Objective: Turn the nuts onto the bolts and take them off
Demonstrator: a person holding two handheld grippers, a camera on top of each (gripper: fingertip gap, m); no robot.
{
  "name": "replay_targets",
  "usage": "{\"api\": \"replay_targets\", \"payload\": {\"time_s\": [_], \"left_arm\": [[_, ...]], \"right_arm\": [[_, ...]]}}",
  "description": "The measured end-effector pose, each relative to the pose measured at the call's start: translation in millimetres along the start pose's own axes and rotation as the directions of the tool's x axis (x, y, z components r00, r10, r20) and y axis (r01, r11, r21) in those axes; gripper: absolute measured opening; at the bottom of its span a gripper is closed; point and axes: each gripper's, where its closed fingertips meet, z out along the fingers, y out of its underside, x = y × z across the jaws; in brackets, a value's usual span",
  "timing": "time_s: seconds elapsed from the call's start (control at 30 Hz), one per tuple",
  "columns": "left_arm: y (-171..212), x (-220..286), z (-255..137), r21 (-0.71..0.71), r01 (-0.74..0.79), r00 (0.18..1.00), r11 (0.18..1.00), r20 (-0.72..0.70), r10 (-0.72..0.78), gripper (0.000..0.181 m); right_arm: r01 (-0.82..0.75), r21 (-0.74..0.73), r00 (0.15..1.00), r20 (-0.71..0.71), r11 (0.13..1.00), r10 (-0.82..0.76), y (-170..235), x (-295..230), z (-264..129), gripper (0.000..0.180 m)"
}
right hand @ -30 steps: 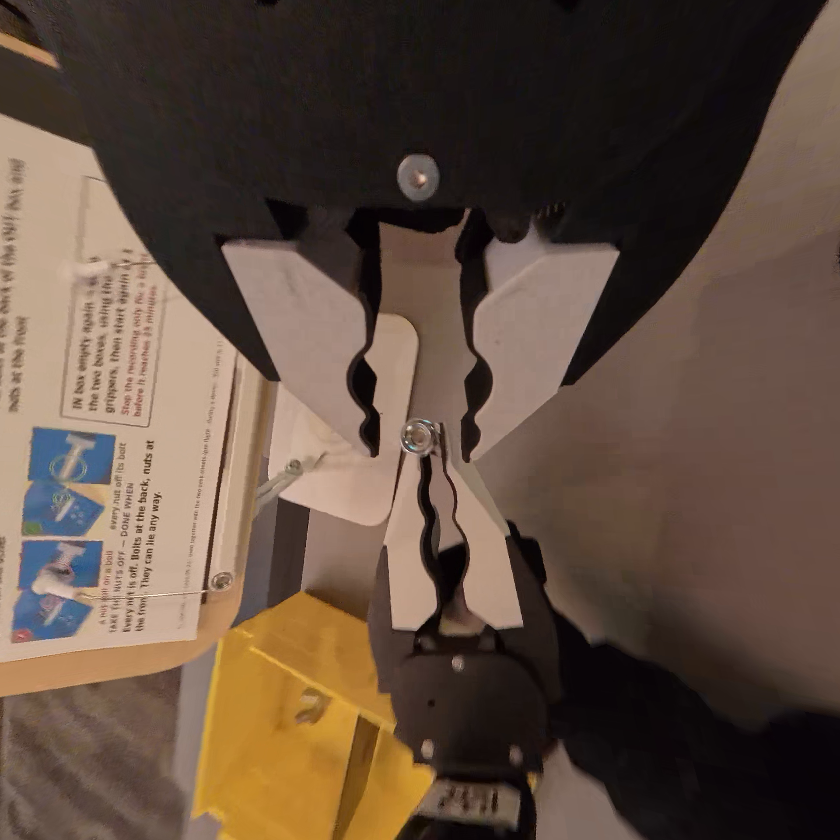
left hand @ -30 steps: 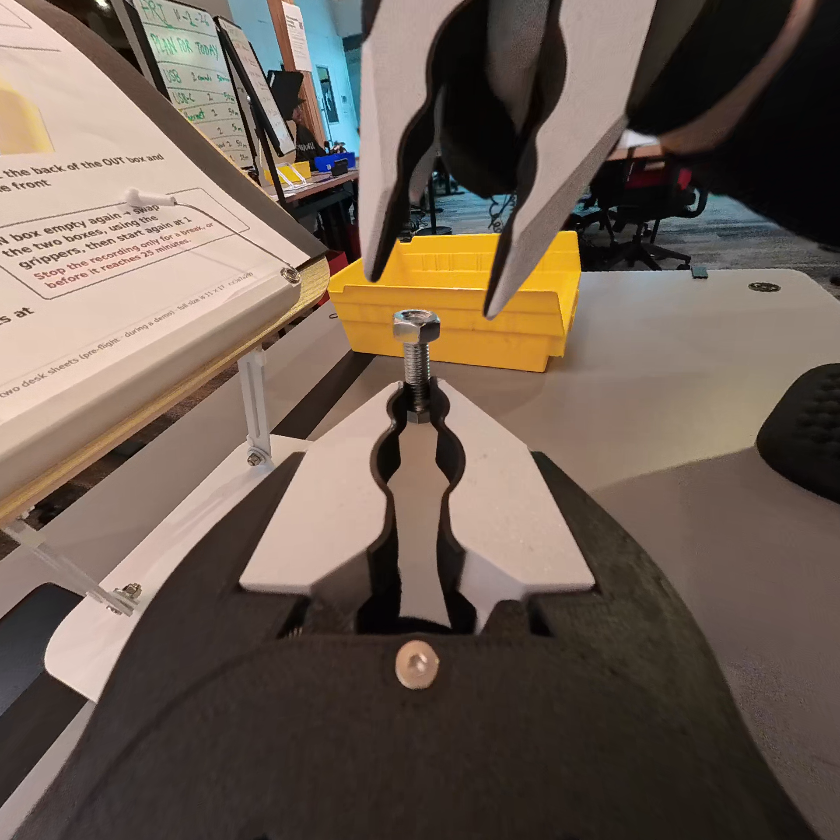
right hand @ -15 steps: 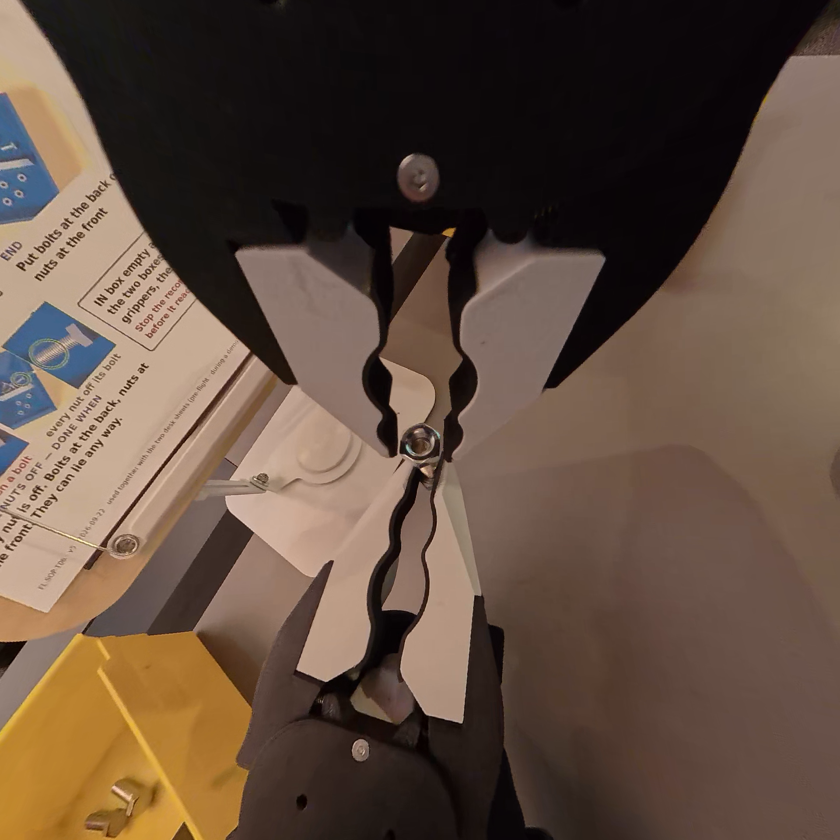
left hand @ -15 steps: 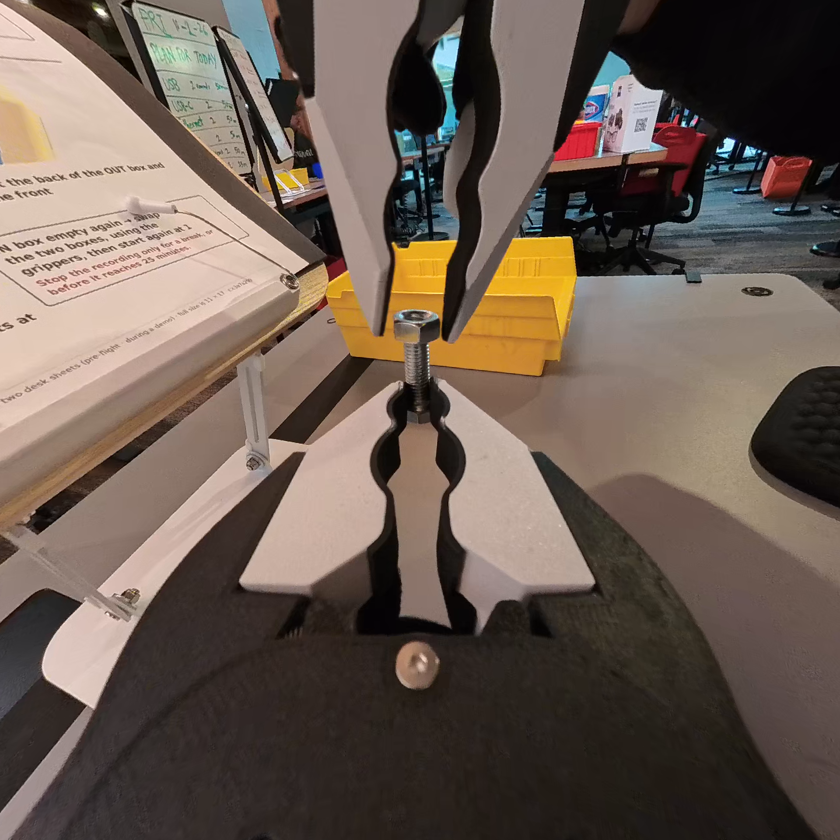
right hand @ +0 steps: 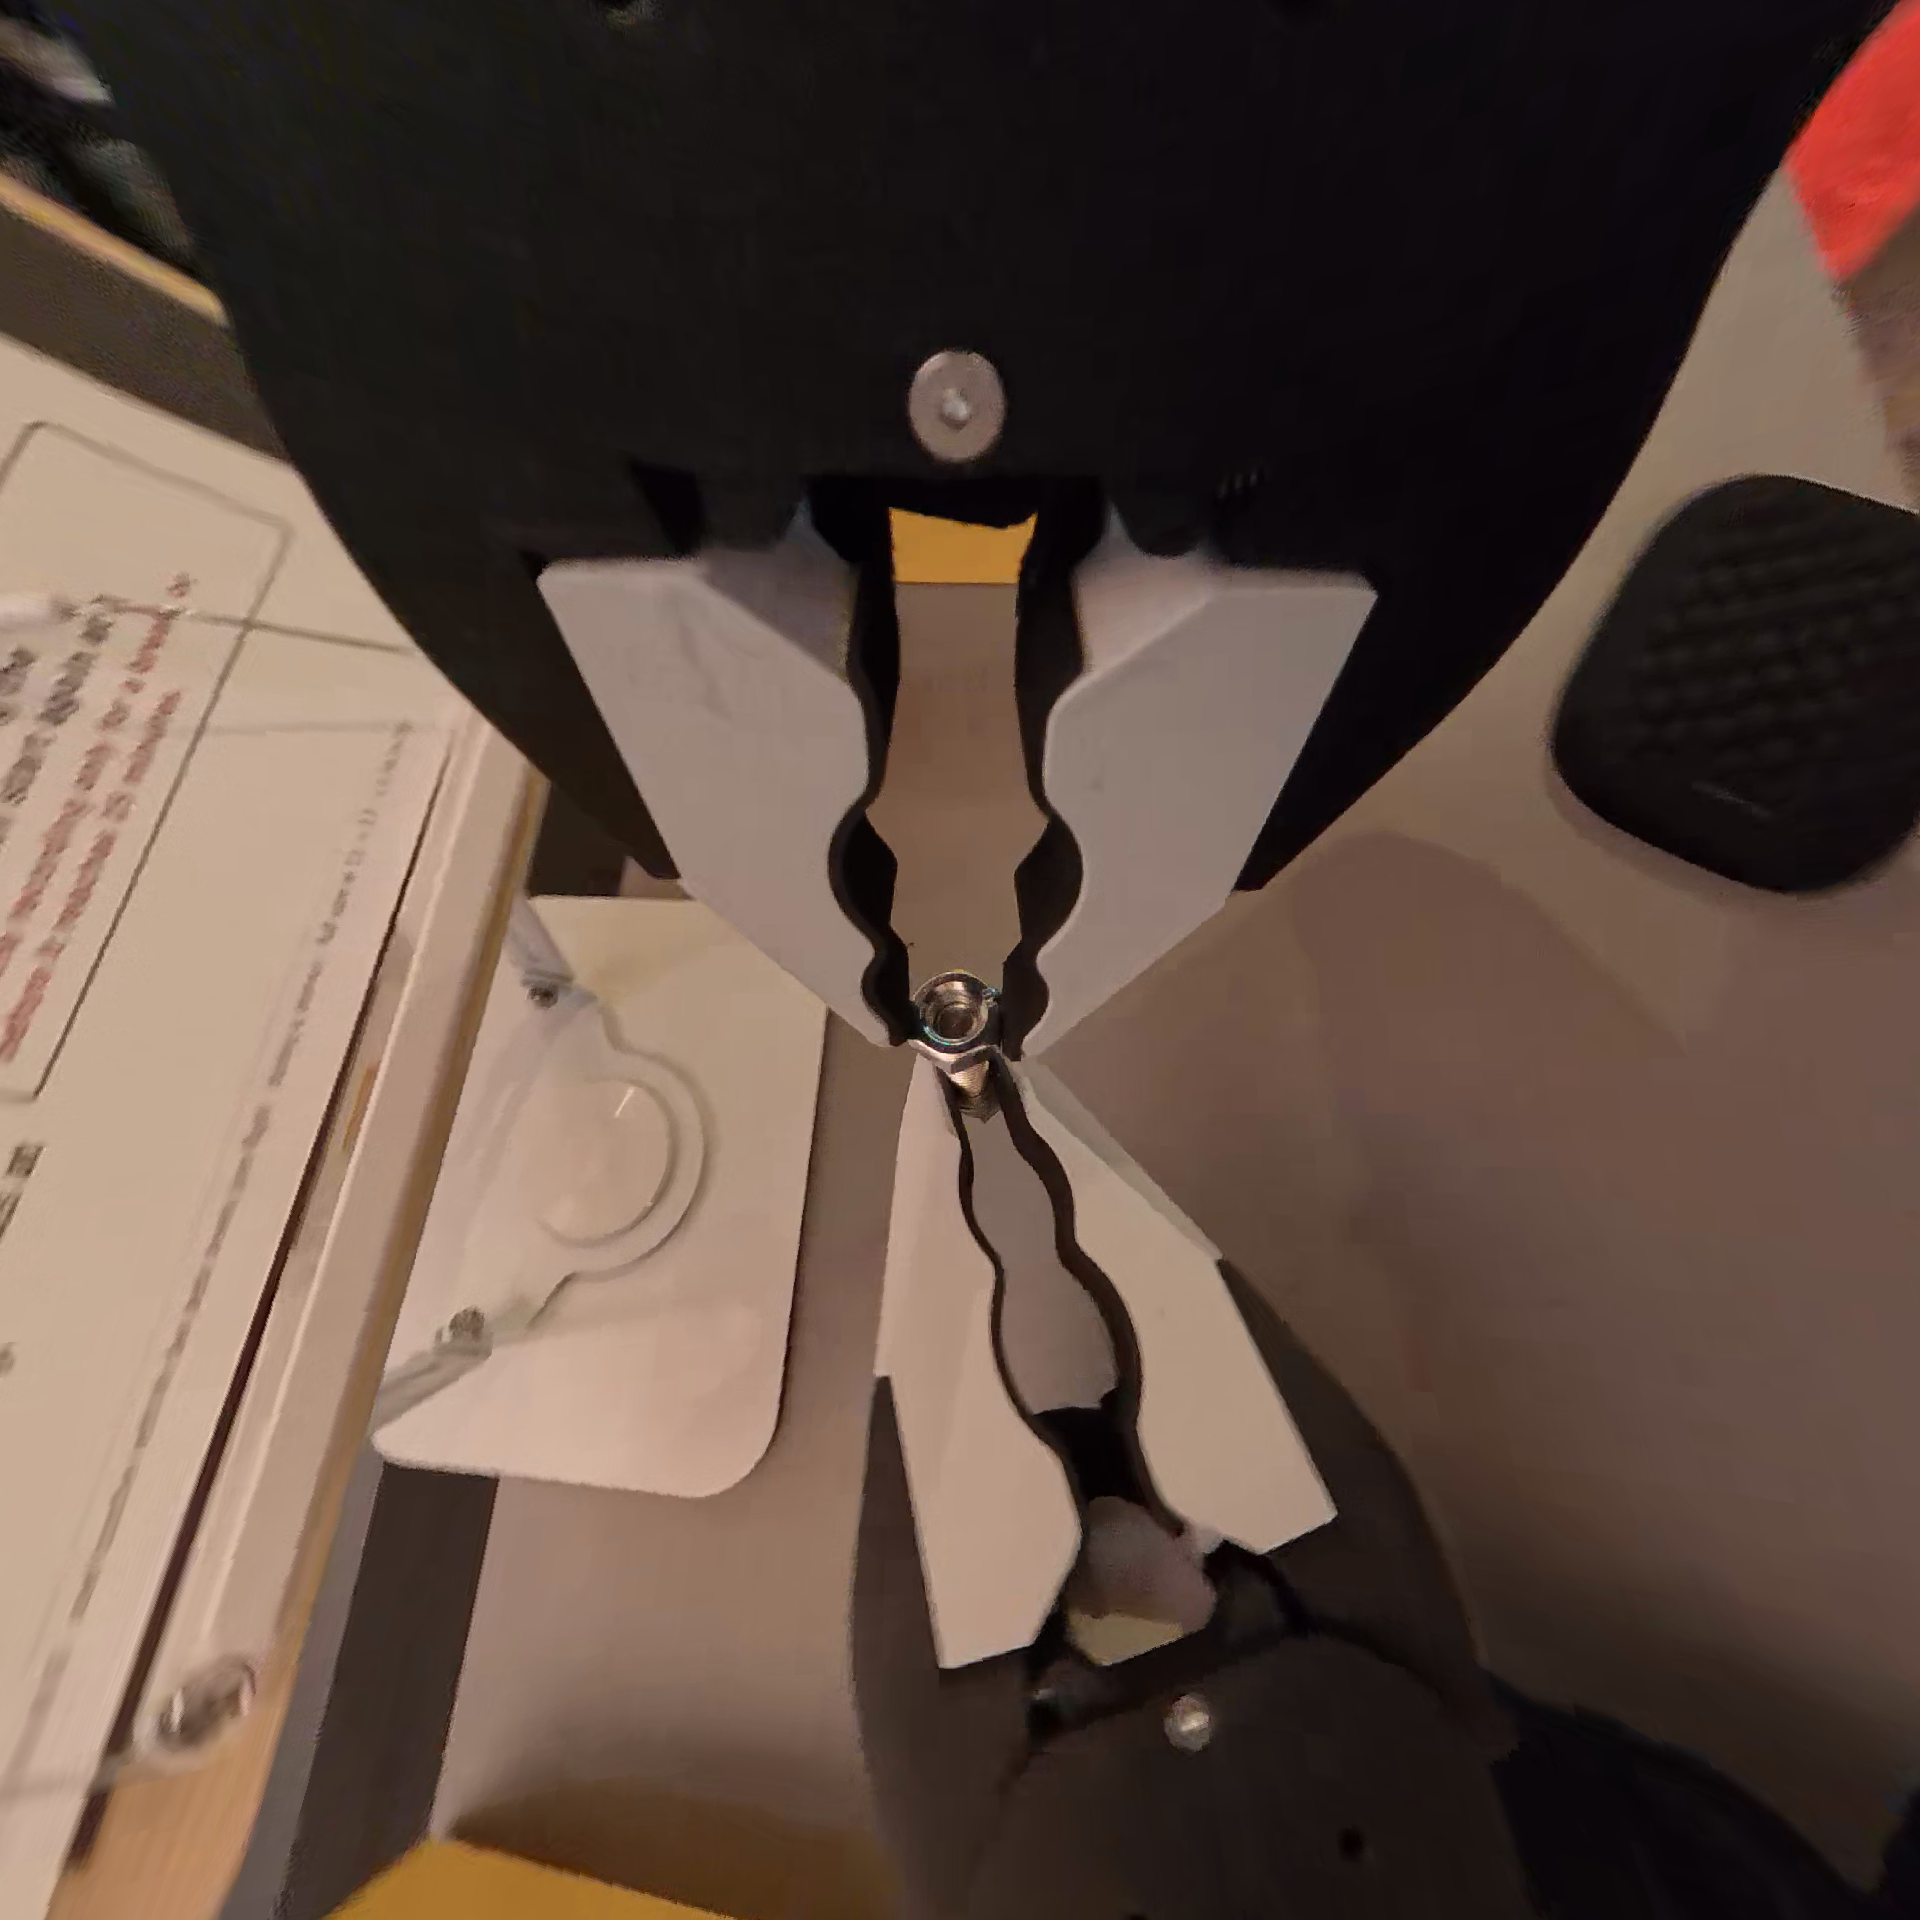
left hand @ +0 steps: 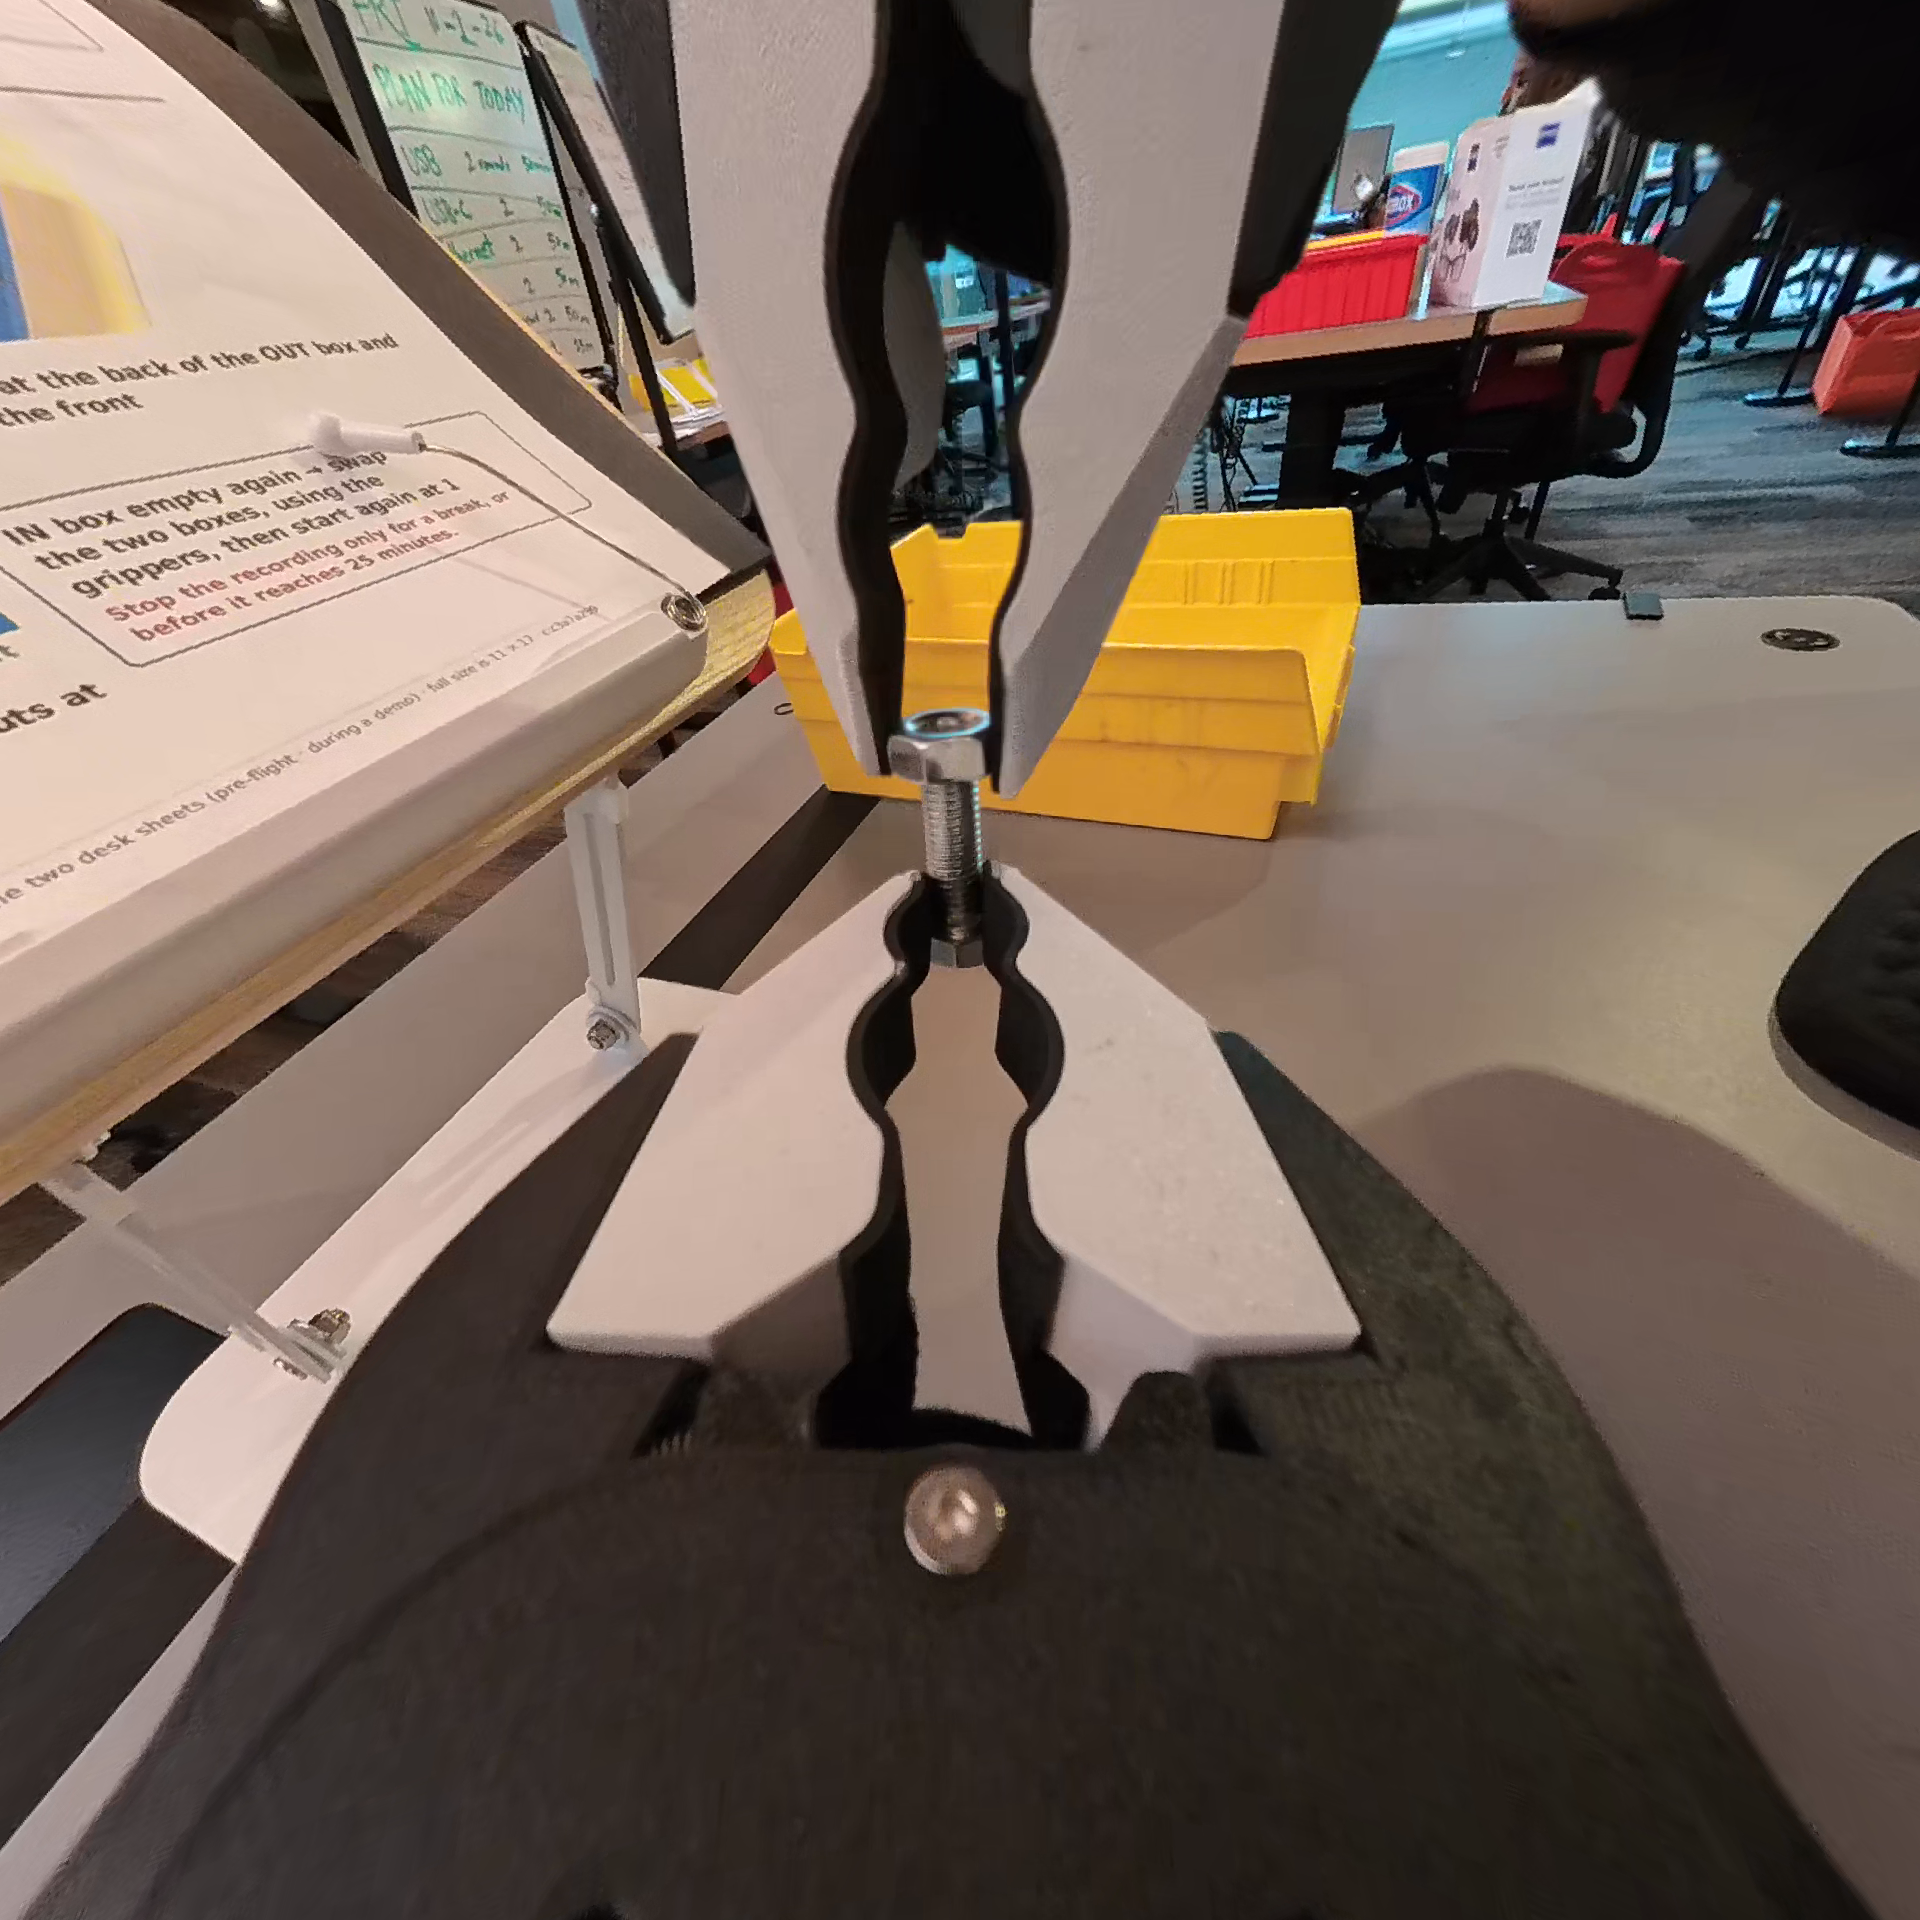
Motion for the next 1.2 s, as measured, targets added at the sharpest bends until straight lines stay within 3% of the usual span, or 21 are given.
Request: {"api": "replay_targets", "payload": {"time_s": [0.13, 0.27, 0.47, 0.6, 0.77, 0.97, 1.2], "left_arm": [[1.3, -0.7, 0.1, -0.004, 0.004, 1.000, 1.000, -0.001, -0.004, 0.007], [3.8, 1.9, 2.6, -0.016, -0.002, 1.000, 1.000, -0.007, 0.002, 0.007], [-0.7, 0.6, -0.2, 0.007, 0.013, 1.000, 1.000, -0.014, -0.013, 0.007], [-1.3, 2.0, 0.2, 0.009, 0.012, 1.000, 1.000, -0.020, -0.011, 0.007], [-2.0, 3.2, 0.8, 0.010, 0.007, 1.000, 1.000, -0.021, -0.007, 0.007], [-2.0, 5.1, 2.0, 0.010, 0.005, 1.000, 1.000, -0.026, -0.005, 0.007], [-0.7, 6.0, 3.4, 0.003, -0.001, 1.000, 1.000, -0.025, 0.001, 0.007]], "right_arm": [[-0.274, 0.012, 0.962, 0.024, 0.962, 0.274, 0.7, 0.4, 1.2, 0.016], [-0.313, 0.013, 0.950, 0.008, 0.950, 0.312, 3.7, -1.1, 2.6, 0.029], [-0.095, 0.030, 0.992, -0.086, 0.995, 0.097, -0.6, 5.8, -10.9, 0.046], [0.213, 0.016, 0.972, -0.109, 0.977, -0.210, -3.4, 2.3, -15.4, 0.038], [0.407, -0.040, 0.907, -0.102, 0.913, -0.409, 2.0, 0.6, -11.5, 0.034], [0.437, -0.031, 0.897, -0.060, 0.899, -0.438, 4.3, -1.9, -7.9, 0.017], [0.383, -0.043, 0.923, -0.035, 0.923, -0.384, 6.9, -4.8, -5.0, 0.015]]}}
